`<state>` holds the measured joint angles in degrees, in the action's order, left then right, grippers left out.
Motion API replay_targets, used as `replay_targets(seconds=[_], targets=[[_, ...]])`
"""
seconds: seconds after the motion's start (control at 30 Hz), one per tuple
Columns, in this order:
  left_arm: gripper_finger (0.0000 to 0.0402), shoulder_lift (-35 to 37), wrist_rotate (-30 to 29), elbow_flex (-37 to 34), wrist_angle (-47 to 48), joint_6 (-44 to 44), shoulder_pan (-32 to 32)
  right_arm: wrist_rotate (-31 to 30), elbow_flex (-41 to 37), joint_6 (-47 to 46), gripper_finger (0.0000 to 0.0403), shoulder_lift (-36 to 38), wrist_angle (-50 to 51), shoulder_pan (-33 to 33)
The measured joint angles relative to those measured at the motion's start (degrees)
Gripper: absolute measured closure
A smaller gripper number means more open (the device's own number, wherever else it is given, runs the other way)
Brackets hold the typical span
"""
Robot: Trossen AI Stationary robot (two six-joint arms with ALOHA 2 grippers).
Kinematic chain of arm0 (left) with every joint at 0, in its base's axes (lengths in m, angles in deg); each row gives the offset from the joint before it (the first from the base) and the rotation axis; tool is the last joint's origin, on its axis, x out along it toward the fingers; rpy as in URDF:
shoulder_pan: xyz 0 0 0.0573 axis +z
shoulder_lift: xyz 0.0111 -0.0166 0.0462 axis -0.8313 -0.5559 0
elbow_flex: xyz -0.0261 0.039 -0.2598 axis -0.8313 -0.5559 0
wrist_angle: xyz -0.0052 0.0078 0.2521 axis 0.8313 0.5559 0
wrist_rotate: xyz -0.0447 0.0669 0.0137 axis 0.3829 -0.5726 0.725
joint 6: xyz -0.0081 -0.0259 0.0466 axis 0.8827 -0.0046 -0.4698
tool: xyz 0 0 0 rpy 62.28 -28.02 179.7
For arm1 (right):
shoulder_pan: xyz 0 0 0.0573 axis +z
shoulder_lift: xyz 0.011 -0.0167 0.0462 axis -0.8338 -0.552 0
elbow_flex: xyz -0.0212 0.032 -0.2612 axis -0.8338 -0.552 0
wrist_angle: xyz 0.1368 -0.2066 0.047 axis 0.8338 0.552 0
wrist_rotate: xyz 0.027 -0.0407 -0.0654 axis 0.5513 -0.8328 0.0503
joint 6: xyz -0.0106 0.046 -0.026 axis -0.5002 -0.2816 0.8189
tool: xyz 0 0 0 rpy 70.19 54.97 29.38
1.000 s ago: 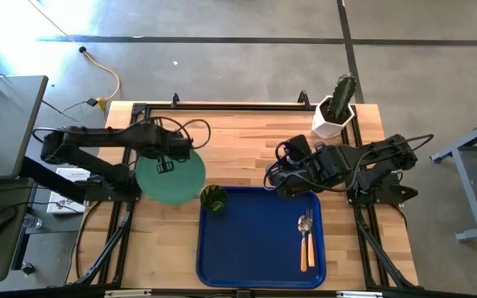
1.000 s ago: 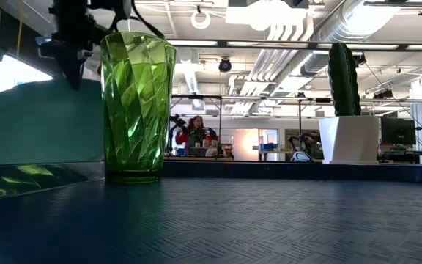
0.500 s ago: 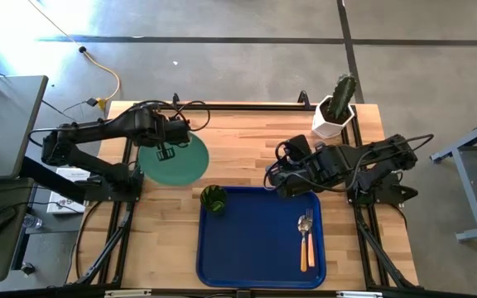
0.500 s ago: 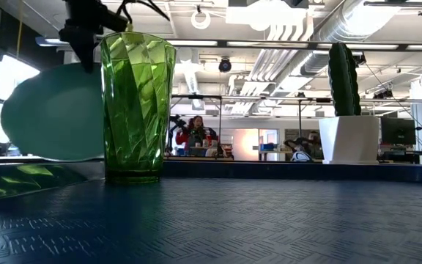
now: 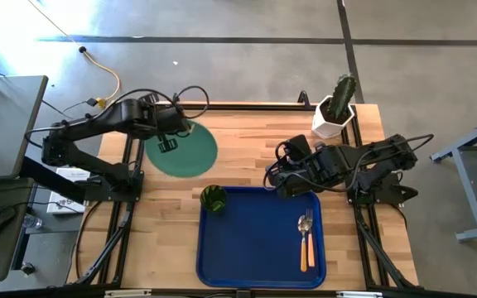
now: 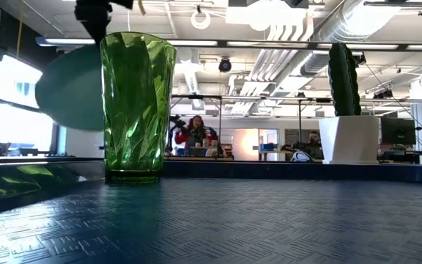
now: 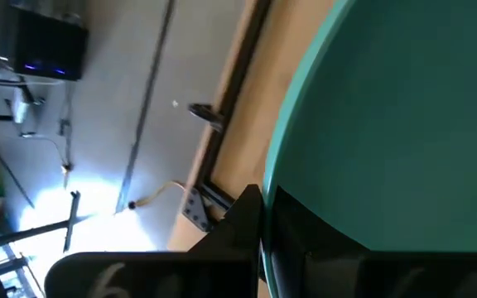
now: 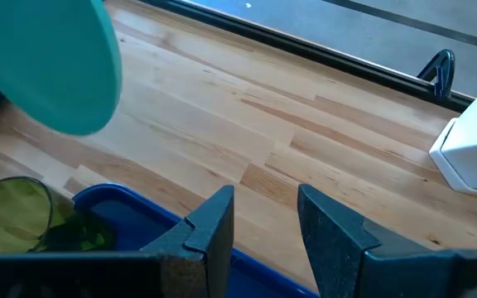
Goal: Pick and place plate/cup/fork/spoon on tray
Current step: Put the green plate on the blue tray to the left of the yellow spoon
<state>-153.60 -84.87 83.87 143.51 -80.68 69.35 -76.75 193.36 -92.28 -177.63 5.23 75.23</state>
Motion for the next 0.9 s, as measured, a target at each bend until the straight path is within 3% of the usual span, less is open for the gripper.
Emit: replay_targets(seconds=[0.33, 0.5, 0.73, 0.9], targets=[[0.0401, 0.02, -0.62, 11.96, -3.25, 0.02, 1.18, -0.84, -0.01, 0.01, 0.0277, 0.00, 0.01, 0.00], [0.0401, 0.07, 3.19, 17.24, -7.29, 0.12, 0.61, -4.09, 0.00, -2.79, 0.0277, 0.00, 0.54, 0.01], [0.0401, 0.02, 4.32, 20.08, -9.14, 2.85, -2.01, -8.57, 0.00, -4.37, 0.0277, 0.00, 0.64, 0.01], [0.0401, -0.26, 3.51, 20.08, -9.02, 5.85, -3.23, -13.72, 0.00, -0.48, 0.0277, 0.83, -0.25, 0.75]])
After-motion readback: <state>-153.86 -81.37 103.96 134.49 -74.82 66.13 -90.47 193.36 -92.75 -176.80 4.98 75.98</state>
